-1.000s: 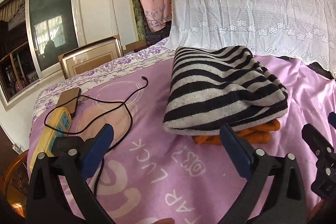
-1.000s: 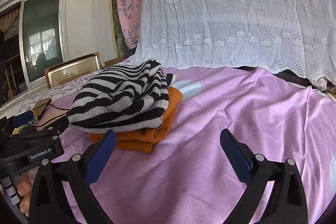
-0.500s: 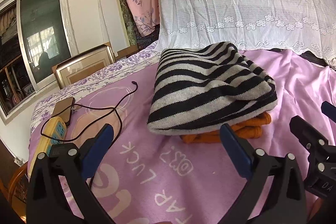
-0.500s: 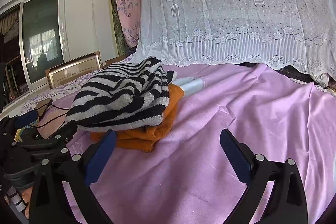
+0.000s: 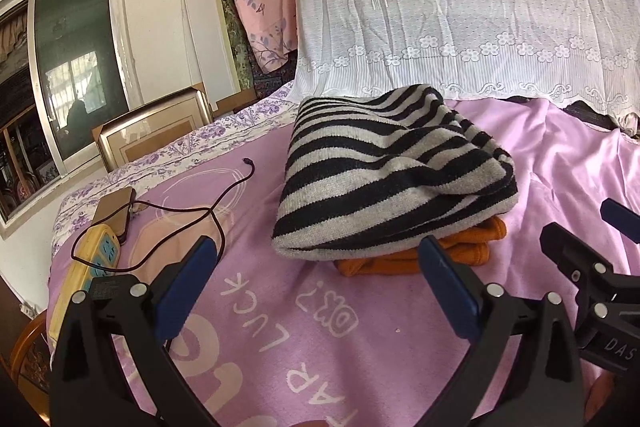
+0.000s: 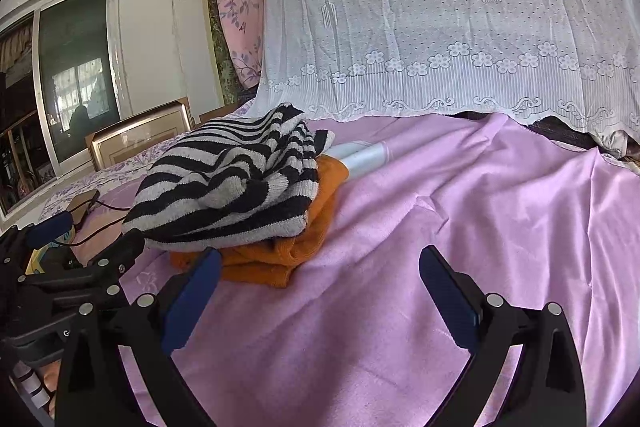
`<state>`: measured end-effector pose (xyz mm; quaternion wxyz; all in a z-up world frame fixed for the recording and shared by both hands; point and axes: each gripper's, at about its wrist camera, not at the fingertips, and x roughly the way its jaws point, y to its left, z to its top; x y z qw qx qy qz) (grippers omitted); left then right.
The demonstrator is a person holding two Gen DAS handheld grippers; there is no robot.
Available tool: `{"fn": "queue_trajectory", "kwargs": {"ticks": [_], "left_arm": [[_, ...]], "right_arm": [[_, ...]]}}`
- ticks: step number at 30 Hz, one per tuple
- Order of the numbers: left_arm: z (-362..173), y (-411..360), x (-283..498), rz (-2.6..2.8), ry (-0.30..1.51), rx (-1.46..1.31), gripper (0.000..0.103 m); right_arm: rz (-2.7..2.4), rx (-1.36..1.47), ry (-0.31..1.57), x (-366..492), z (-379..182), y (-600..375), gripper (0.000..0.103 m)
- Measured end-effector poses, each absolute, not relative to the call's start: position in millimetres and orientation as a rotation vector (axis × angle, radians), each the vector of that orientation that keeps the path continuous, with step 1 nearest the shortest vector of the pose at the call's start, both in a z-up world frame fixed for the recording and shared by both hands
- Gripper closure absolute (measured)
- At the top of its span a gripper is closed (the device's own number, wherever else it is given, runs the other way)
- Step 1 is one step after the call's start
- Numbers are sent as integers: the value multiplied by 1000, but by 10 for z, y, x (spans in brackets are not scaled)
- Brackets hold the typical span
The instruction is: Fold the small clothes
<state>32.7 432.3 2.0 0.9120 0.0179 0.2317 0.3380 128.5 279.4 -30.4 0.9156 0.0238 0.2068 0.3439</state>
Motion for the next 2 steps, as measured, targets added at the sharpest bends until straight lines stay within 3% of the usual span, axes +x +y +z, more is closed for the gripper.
{"fn": "queue_trajectory", "kwargs": {"ticks": [2], "left_arm": [[19,4337,323,701,479,31,5]], "right_arm": [[707,53,428,1292,-307,2790,3]]}}
